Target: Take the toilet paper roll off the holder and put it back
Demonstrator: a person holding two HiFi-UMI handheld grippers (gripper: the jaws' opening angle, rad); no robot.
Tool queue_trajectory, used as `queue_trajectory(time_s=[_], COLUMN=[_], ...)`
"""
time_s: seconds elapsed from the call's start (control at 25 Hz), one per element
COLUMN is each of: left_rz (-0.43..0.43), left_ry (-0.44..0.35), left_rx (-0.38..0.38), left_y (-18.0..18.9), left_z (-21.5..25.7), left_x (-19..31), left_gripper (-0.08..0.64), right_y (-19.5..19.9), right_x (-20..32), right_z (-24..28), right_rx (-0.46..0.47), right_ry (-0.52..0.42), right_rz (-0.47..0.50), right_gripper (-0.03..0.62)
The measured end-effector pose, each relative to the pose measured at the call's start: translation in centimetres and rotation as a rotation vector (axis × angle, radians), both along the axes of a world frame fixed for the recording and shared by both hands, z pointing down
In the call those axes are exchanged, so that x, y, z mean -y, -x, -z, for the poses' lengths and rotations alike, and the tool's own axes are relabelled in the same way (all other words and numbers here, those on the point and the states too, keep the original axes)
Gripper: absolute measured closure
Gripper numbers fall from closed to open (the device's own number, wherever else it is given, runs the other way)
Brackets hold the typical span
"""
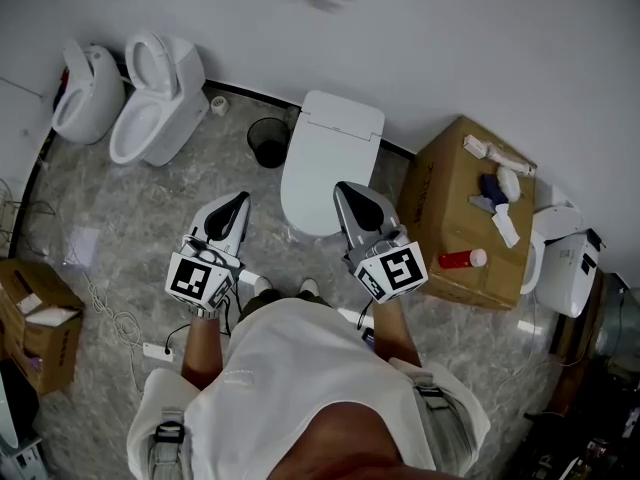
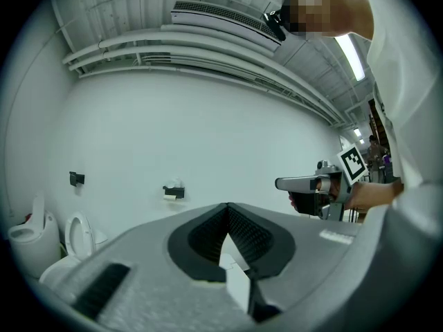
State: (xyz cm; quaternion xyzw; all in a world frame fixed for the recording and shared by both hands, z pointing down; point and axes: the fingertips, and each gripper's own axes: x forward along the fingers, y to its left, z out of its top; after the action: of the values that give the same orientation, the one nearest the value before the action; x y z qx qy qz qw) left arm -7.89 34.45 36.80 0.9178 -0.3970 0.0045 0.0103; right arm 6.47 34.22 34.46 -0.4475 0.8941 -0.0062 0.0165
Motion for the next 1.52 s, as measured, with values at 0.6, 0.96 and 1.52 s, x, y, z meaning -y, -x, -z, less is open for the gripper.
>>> queue_trajectory(time_s=[0.6, 0.96, 1.52], left_rz=[0.021, 0.015, -0.062], left_ry=[0.004, -0.008, 0.003], left_rx=[0.016, 0.031, -0.007], left_y=[-2.2, -6.6, -2.3], left_z=[-0.7, -1.0, -3.2], left_x=[2.1, 3.7, 15.7], left_gripper=[0.563, 0.563, 0.563], right_y=[-2.2, -6.3, -1.8], right_x=[2.4, 4.4, 15.9], right_z=[-1.3, -2.2, -3.4], right_rx=[0.016, 0.022, 0.01], right_ry=[0.01, 0.008, 0.01], right_rz=[0.019, 0.028, -0.044], right_gripper=[0.58, 0.58, 0.58])
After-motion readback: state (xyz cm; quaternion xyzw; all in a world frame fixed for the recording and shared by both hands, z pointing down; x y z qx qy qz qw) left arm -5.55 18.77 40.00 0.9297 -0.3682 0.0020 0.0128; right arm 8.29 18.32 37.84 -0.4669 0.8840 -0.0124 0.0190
